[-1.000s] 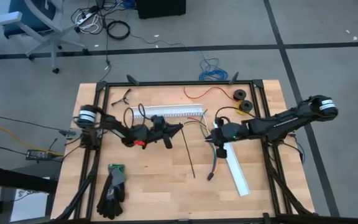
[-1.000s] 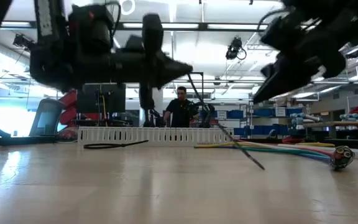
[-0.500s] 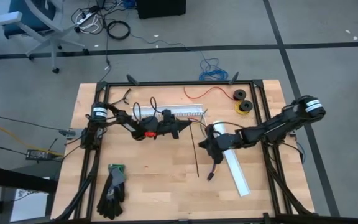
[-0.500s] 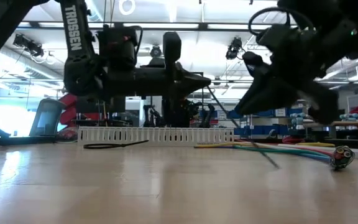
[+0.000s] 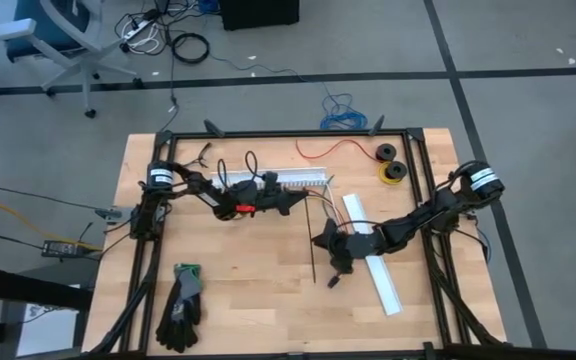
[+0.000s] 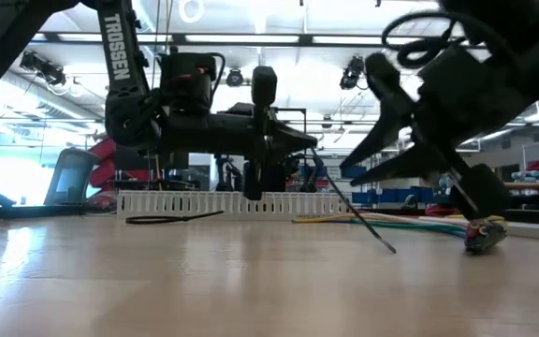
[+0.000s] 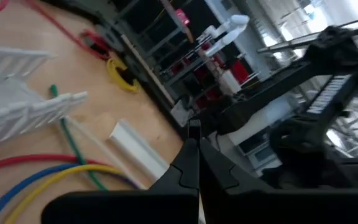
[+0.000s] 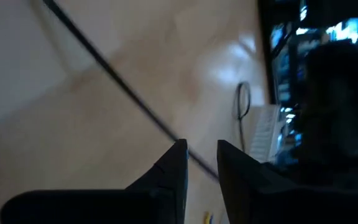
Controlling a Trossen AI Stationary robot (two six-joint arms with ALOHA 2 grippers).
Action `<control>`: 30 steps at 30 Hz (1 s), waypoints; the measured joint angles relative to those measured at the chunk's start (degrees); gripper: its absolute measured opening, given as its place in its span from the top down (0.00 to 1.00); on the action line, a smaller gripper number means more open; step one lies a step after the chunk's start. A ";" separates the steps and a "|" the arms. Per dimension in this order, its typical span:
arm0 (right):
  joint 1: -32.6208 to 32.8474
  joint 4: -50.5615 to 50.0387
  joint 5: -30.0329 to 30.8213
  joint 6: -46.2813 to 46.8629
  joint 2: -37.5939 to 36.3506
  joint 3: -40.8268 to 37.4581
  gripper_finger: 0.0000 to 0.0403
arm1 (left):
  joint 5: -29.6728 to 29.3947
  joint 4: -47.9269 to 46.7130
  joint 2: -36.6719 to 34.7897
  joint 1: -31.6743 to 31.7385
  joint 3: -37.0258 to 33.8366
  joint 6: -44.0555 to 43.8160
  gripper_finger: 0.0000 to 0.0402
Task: Ziptie cables
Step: Wrap the cable wires with black zip tie
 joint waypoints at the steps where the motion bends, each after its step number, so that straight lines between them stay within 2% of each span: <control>1: 0.36 0.25 -0.07 -0.58 0.00 0.00 0.81 | -0.09 -0.29 0.00 0.09 0.00 -0.14 1.00; 9: 1.22 -2.05 -1.46 -6.22 0.00 0.00 0.81 | -0.94 -0.32 0.00 0.12 1.00 -1.69 1.00; 16: 1.95 -3.47 -3.39 -4.88 0.00 0.00 0.81 | -0.89 -1.09 0.00 0.08 3.49 -1.71 1.00; 20: 3.46 -3.77 -2.92 -1.28 0.00 0.00 0.82 | -0.07 -2.80 0.00 0.08 4.55 -1.74 1.00; 30: 4.60 -10.52 -1.64 -1.26 -0.07 0.07 0.82 | 2.41 -3.59 0.00 0.14 7.18 -2.03 1.00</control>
